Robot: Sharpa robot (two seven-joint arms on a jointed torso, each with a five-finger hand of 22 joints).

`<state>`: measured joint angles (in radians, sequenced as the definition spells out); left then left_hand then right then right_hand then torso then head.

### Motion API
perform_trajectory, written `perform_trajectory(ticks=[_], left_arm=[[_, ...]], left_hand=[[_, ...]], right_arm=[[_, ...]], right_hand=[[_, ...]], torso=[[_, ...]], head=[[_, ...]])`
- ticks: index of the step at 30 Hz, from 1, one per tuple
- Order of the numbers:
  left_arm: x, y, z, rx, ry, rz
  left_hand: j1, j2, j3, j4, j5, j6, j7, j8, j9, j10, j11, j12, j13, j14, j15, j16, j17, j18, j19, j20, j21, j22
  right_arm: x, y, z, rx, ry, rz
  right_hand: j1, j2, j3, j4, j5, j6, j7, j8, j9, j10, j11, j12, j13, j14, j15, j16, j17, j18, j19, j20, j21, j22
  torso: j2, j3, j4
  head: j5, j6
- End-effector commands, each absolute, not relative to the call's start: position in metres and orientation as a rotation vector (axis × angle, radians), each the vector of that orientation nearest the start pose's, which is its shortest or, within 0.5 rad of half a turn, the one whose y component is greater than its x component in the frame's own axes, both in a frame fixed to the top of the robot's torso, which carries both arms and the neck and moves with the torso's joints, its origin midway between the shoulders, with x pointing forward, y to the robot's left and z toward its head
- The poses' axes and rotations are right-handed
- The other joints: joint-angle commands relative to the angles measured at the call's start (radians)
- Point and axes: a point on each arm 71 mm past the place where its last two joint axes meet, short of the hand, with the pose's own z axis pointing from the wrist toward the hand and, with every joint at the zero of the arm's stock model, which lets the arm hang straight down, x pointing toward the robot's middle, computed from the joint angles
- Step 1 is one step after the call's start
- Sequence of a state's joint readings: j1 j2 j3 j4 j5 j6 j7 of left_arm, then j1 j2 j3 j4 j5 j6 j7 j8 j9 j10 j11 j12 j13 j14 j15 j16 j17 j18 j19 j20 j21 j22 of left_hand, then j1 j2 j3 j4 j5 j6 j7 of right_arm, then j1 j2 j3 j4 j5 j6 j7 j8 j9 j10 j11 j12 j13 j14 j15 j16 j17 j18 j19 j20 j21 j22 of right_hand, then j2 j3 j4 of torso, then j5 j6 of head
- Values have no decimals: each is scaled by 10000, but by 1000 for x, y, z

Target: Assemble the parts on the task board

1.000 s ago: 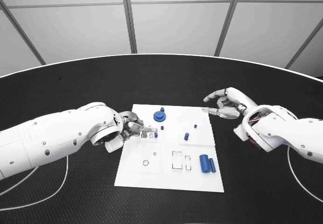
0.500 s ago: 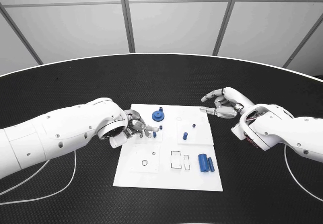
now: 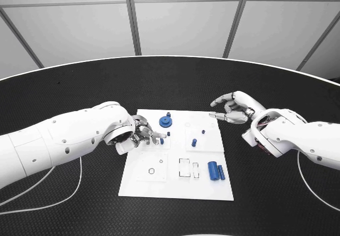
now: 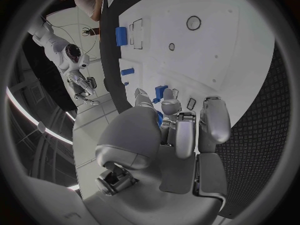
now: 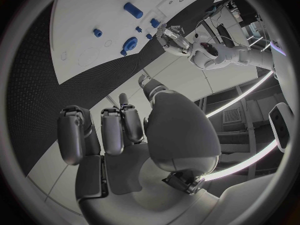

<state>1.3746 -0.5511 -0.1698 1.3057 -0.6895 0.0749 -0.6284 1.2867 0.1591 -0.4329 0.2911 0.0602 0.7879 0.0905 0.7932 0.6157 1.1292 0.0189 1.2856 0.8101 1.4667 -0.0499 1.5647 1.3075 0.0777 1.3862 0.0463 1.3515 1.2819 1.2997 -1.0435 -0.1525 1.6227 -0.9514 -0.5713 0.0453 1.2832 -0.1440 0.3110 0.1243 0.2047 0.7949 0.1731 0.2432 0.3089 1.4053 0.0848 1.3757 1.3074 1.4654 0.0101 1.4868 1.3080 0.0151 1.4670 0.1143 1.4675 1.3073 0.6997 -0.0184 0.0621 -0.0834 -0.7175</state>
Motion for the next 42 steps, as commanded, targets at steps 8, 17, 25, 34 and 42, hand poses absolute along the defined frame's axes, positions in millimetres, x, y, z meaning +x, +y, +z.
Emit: perform_trajectory(ticks=[8, 17, 25, 34, 42], left_arm=[[520, 129, -201, -4371, 24236, -4709], [523, 128, -202, -4311, 24361, -4560], [525, 124, -203, -4230, 24453, -4462], [528, 120, -203, -4243, 24448, -4368], [530, 120, -203, -4253, 24486, -4262]], left_hand=[[-18, 181, -189, -2, -32, 10, -67, -55, 32, 24, -62, 60, 27, 1041, 1, 61, 2633, 94, 108, -19, -110, -84], [26, 231, -171, -14, -26, 9, -72, -57, 41, 30, -67, 64, 32, 1041, -5, 61, 2633, 92, 134, -27, -134, -109], [63, 253, -161, -20, -25, 3, -72, -61, 44, 17, -68, 56, 11, 1041, -8, 61, 2633, 92, 146, -32, -148, -125], [168, 333, -122, -29, -14, -10, -74, -71, 56, 12, -72, 56, 11, 1041, -13, 61, 2633, 90, 179, -41, -178, -157], [368, 436, 11, -35, -5, -29, -78, -91, 71, 4, -78, 55, 9, 1041, -22, 61, 2633, 88, 224, -56, -221, -205]], right_arm=[[469, -280, -159, 3472, 15084, 7856], [469, -280, -159, 3474, 15098, 7852], [469, -280, -159, 3475, 15117, 7855], [469, -279, -159, 3465, 15153, 7868], [469, -279, -160, 3468, 15173, 7865]], right_hand=[[66, -34, 32, 41, 70, 43, -5, 34, -21, 84, -12, 48, 753, 617, -58, -51, 743, 148, 499, -84, 11, 1669], [66, -34, 32, 41, 70, 43, -5, 34, -21, 84, -12, 48, 753, 617, -58, -51, 743, 148, 499, -84, 11, 1669], [61, -39, 37, 50, 89, 49, -7, 39, -25, 92, -12, 58, 762, 617, -58, -53, 740, 149, 498, -85, 9, 1667], [61, -39, 37, 50, 89, 49, -7, 39, -25, 92, -12, 58, 762, 617, -58, -53, 740, 149, 498, -85, 9, 1667], [61, -39, 37, 50, 89, 49, -7, 39, -25, 92, -12, 58, 762, 617, -58, -53, 740, 149, 498, -85, 9, 1667]], torso=[[15, -20, 21], [4, -11, 9], [-4, -17, 10], [-1, -9, 2], [0, -9, 17]], head=[[2, 3], [-10, -35], [-20, -40], [-28, -40], [-45, -51]])
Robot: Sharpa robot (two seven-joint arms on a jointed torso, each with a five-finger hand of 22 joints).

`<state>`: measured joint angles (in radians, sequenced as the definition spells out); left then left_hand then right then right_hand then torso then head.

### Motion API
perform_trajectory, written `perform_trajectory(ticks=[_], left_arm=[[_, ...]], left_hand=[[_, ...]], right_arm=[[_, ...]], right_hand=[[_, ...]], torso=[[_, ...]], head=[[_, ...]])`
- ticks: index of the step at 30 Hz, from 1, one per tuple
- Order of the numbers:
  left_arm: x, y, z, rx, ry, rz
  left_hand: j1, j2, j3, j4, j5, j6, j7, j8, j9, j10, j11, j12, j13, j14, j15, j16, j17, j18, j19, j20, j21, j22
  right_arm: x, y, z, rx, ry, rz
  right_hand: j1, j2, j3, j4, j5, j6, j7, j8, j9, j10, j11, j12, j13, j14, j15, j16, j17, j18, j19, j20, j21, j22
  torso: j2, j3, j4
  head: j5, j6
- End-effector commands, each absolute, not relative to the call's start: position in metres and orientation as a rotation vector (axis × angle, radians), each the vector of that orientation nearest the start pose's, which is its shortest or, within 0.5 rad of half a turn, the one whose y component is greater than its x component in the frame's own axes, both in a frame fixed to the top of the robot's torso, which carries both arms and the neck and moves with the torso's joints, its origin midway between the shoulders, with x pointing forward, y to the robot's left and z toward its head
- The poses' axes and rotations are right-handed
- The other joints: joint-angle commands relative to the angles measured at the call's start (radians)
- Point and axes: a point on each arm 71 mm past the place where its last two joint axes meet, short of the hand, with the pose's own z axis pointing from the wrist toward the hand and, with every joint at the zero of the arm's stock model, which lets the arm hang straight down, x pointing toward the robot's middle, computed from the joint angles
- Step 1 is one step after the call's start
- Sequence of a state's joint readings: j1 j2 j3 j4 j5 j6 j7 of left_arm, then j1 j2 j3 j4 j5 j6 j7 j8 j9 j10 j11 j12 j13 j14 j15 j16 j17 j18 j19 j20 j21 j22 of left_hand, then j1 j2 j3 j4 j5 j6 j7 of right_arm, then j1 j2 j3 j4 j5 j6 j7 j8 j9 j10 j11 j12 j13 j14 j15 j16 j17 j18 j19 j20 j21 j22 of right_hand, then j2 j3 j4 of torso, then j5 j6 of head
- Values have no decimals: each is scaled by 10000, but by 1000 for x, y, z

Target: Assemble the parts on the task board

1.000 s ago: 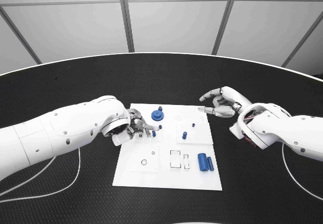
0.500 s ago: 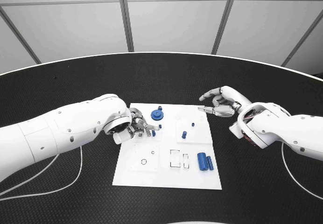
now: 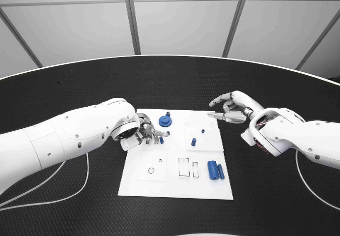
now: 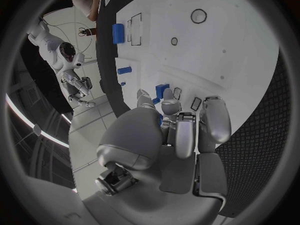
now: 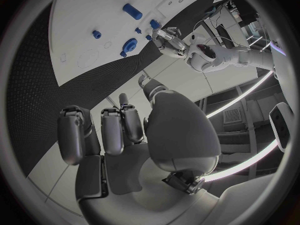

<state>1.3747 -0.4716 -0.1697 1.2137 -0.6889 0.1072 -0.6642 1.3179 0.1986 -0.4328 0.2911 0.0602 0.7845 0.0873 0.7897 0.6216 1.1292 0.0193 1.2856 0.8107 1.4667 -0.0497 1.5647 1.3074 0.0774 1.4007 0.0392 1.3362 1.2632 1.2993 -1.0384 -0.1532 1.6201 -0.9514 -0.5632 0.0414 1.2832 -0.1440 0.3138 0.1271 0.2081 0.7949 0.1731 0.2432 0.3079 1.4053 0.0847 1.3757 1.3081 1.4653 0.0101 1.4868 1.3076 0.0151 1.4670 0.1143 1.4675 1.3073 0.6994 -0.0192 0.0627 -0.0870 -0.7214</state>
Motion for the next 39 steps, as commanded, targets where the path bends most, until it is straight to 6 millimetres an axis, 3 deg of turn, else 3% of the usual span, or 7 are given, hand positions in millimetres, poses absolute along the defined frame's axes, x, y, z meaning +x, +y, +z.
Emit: perform_trajectory(ticks=[1, 34, 39], left_arm=[[530, 120, -203, -4243, 24499, -4253], [535, 113, -204, -3997, 24696, -3837], [535, 112, -205, -3862, 24742, -3769]], left_hand=[[64, 42, 17, -36, -6, 5, -47, -57, 12, 2, -82, 54, -1, 1041, -24, 61, 2634, 90, 82, 15, -67, -17], [431, 76, 515, -31, 8, -15, -60, -120, 27, 17, -101, 77, 44, 1041, -45, 61, 2634, 88, 150, -18, -137, -100], [605, -23, 821, -22, -5, -14, -73, -164, 23, 24, -114, 91, 69, 1041, -60, 61, 2634, 86, 176, -33, -158, -125]], right_arm=[[469, -279, -160, 3468, 15175, 7865], [469, -278, -160, 3490, 15238, 7853], [469, -278, -160, 3489, 15248, 7857]], right_hand=[[61, -38, 9, 22, 54, 49, -6, 39, -14, 93, -12, 58, 755, 617, -58, -53, 744, 148, 498, -84, 9, 1667], [52, -46, 19, 39, 78, 61, -8, 50, -22, 97, -13, 61, 756, 620, -59, -50, 753, 145, 504, -85, 17, 1677], [41, -49, 27, 57, 92, 72, -10, 59, -28, 107, -15, 70, 763, 622, -60, -48, 760, 146, 504, -86, 15, 1676]], torso=[[4, -3, 14], [-8, -7, 13], [0, -11, 18]], head=[[-11, -18], [-60, -67], [-39, -80]])
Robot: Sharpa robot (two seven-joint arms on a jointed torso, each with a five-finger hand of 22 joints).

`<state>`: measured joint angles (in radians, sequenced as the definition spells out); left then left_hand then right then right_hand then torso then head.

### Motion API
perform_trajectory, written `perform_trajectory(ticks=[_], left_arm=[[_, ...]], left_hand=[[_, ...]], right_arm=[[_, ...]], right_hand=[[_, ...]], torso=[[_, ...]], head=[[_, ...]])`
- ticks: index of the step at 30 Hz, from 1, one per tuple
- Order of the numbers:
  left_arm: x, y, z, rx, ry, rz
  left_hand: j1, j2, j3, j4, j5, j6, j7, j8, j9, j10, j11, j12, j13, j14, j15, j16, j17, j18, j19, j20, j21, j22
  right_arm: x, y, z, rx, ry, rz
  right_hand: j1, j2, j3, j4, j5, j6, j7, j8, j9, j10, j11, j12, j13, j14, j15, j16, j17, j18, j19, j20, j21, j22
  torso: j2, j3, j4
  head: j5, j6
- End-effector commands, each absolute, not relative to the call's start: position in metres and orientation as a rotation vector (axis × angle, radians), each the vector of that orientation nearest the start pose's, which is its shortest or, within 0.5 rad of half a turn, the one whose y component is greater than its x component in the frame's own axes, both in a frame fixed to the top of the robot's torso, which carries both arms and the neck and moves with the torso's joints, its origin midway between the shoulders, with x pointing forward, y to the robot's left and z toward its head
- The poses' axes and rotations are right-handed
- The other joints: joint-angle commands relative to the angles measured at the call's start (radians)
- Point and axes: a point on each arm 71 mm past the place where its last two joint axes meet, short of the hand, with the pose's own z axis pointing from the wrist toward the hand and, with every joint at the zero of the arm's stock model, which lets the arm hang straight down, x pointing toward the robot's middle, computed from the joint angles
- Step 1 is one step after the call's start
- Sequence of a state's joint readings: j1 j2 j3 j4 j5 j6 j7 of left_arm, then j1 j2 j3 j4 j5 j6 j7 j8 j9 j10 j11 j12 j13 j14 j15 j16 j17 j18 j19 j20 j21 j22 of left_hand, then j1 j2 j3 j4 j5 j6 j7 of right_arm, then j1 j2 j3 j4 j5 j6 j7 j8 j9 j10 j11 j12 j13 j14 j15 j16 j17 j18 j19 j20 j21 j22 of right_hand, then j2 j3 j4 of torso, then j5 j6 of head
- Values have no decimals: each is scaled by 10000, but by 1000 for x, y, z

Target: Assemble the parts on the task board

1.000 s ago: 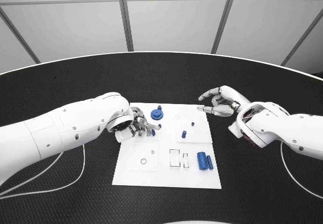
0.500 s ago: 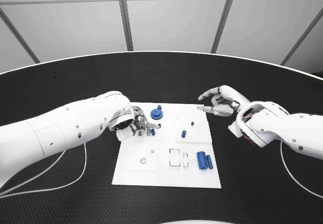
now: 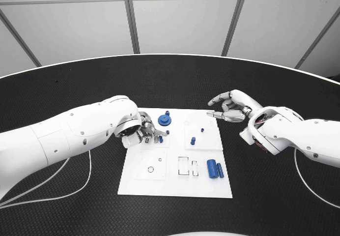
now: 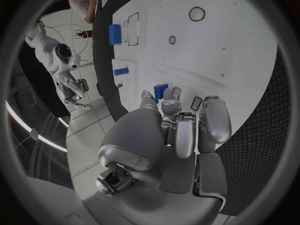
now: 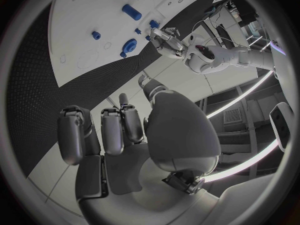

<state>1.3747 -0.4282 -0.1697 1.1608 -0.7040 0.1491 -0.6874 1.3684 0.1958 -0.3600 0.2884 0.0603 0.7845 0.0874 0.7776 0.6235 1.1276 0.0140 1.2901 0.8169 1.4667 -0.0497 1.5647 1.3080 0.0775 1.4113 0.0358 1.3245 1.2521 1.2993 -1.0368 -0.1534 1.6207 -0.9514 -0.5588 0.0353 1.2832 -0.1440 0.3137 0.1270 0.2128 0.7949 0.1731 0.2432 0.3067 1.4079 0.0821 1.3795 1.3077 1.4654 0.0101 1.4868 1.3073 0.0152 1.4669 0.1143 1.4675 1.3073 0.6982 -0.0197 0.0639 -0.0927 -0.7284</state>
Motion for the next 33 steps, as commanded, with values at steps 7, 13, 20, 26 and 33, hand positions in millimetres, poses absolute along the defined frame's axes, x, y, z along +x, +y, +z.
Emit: perform_trajectory(ticks=[7, 13, 20, 26, 33], left_arm=[[535, 110, -205, -3728, 24816, -3731], [535, 109, -205, -3664, 24858, -3724], [535, 108, -205, -3661, 24847, -3736], [535, 108, -205, -3672, 24826, -3746], [534, 107, -205, -3680, 24878, -3842]], left_hand=[[113, -31, 166, 13, -7, -5, -76, -51, 3, 73, -64, 69, 64, 1041, -62, 61, 2628, 84, 78, -2, -43, -16], [122, -56, 217, 12, -9, 7, -80, -53, 4, 79, -67, 74, 71, 1041, -64, 61, 2628, 86, 79, -3, -52, -28], [156, -96, 326, 10, -10, 12, -85, -68, 2, 51, -71, 58, 31, 1041, -69, 61, 2628, 84, 89, -7, -55, -31], [579, -56, 851, -38, -7, -9, -137, -164, -29, 12, -118, 31, 7, 1041, -109, 61, 2628, 85, 112, -34, -78, -60], [2277, -228, 2415, -166, 43, -46, -258, -485, -186, -169, -243, -143, -89, 1041, -230, 61, 2628, 79, 153, -151, -106, -94]], right_arm=[[469, -278, -160, 3487, 15256, 7862], [469, -277, -160, 3489, 15262, 7862], [469, -277, -160, 3488, 15266, 7864], [469, -277, -160, 3487, 15275, 7862], [470, -277, -161, 3490, 15298, 7856]], right_hand=[[41, -50, 28, 57, 46, 72, -10, 59, -17, 80, 12, 32, 768, 622, -60, -48, 762, 146, 505, -86, 15, 1676], [39, -48, 34, 64, 58, 76, -11, 64, -20, 92, 11, 46, 780, 625, -61, -43, 775, 145, 506, -87, 17, 1678], [39, -48, 34, 64, 58, 76, -11, 64, -20, 92, 11, 46, 780, 625, -61, -43, 775, 145, 506, -87, 17, 1678], [39, -48, 34, 64, 58, 76, -11, 64, -20, 92, 11, 46, 780, 625, -61, -43, 775, 145, 506, -87, 17, 1678], [38, -48, 44, 72, 77, 82, -13, 69, -24, 100, 10, 54, 787, 626, -62, -43, 776, 143, 510, -88, 22, 1684]], torso=[[9, -2, -4], [11, -1, -5], [7, -2, 6], [-2, 1, -3], [1, -7, -3]], head=[[22, -11], [21, -28], [13, -35], [22, -46], [22, -54]])
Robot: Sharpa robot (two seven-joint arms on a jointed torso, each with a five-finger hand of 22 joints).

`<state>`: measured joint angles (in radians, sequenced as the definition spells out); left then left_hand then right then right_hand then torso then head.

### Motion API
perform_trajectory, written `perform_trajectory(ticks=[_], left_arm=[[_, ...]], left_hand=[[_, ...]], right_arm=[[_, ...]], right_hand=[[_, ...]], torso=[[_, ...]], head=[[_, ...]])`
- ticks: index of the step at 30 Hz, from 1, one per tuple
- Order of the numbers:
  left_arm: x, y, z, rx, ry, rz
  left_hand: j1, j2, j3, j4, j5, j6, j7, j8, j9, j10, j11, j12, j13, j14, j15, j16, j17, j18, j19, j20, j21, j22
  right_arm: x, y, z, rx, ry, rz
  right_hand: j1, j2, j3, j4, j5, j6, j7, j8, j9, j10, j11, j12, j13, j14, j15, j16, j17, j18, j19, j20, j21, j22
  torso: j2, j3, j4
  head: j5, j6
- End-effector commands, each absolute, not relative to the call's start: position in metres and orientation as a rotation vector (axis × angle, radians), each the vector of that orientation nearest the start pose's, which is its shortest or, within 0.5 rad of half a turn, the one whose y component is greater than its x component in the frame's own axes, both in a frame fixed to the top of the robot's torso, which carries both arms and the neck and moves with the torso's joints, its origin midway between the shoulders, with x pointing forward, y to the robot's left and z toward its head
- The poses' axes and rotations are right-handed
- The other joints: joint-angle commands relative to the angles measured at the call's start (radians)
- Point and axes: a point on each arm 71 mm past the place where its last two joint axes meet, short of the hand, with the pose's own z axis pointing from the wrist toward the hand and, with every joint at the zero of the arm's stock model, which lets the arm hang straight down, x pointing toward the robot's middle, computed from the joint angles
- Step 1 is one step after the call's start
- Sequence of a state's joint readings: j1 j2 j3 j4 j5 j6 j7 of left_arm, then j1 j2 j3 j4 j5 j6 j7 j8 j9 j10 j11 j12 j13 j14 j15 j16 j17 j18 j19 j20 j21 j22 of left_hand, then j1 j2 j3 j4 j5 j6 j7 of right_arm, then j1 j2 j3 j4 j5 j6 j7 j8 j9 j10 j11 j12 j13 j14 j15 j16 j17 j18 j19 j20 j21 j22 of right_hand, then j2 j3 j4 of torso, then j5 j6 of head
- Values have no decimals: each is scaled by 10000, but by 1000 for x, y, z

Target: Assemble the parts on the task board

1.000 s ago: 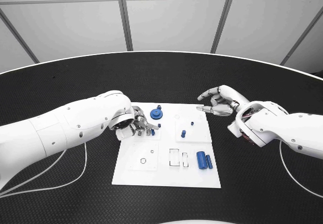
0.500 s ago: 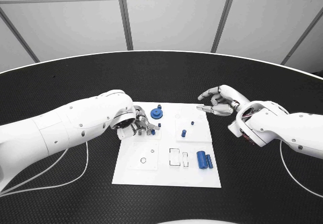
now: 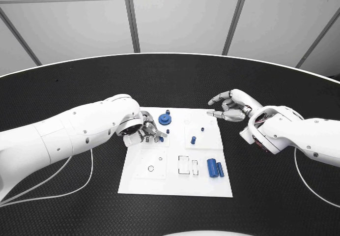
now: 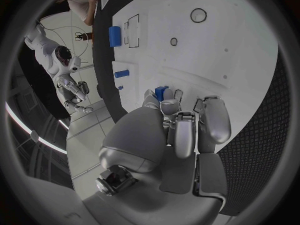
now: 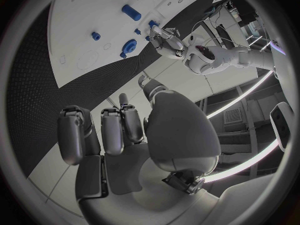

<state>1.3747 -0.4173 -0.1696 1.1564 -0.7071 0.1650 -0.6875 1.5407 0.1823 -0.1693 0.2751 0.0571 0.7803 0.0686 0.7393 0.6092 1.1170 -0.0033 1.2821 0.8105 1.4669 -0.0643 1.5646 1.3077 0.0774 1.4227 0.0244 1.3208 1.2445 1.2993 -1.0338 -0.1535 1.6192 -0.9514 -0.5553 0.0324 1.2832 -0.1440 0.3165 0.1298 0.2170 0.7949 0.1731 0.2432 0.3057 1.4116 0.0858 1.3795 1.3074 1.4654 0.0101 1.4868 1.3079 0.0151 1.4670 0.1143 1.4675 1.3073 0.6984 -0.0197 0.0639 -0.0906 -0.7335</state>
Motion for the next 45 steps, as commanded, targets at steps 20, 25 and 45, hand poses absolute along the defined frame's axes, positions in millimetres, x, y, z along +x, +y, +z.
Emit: perform_trajectory(ticks=[20, 25, 45], left_arm=[[531, 113, -206, -3860, 25234, -4159], [530, 115, -207, -4154, 25322, -4435], [530, 131, -204, -3866, 24530, -3885]], left_hand=[[-2933, -3617, 10225, -1729, 160, -342, 143, 668, 857, -47, 110, -223, -365, 1039, 83, 62, 2631, 76, 36, 129, -50, -59], [-3197, -3472, 10614, -2013, 257, -394, 208, 721, 932, -78, 155, -264, -417, 1039, 114, 62, 2631, 76, 28, 157, -48, -66], [-3962, -3470, 11237, -2658, 1155, -236, 210, 927, 1101, 348, 146, 61, 108, 1039, 116, 62, 2631, 81, 36, 191, -16, -75]], right_arm=[[470, -277, -161, 3488, 15341, 7845], [470, -277, -162, 3487, 15356, 7841], [471, -278, -163, 3495, 15413, 7791]], right_hand=[[46, -47, 41, 53, 104, 89, -15, 77, -23, 63, -31, 52, 785, 628, -65, -43, 773, 142, 513, -90, 26, 1689], [47, -48, 47, 56, 126, 91, -16, 80, -25, 63, -31, 52, 784, 628, -65, -43, 772, 143, 512, -90, 22, 1686], [55, -63, 71, 63, 225, 92, -17, 85, -38, 65, -33, 54, 784, 624, -68, -54, 753, 146, 508, -93, 11, 1678]], torso=[[-1, -8, 6], [-5, -12, 7], [-24, -3, 32]], head=[[13, -22], [16, -24], [106, -1]])
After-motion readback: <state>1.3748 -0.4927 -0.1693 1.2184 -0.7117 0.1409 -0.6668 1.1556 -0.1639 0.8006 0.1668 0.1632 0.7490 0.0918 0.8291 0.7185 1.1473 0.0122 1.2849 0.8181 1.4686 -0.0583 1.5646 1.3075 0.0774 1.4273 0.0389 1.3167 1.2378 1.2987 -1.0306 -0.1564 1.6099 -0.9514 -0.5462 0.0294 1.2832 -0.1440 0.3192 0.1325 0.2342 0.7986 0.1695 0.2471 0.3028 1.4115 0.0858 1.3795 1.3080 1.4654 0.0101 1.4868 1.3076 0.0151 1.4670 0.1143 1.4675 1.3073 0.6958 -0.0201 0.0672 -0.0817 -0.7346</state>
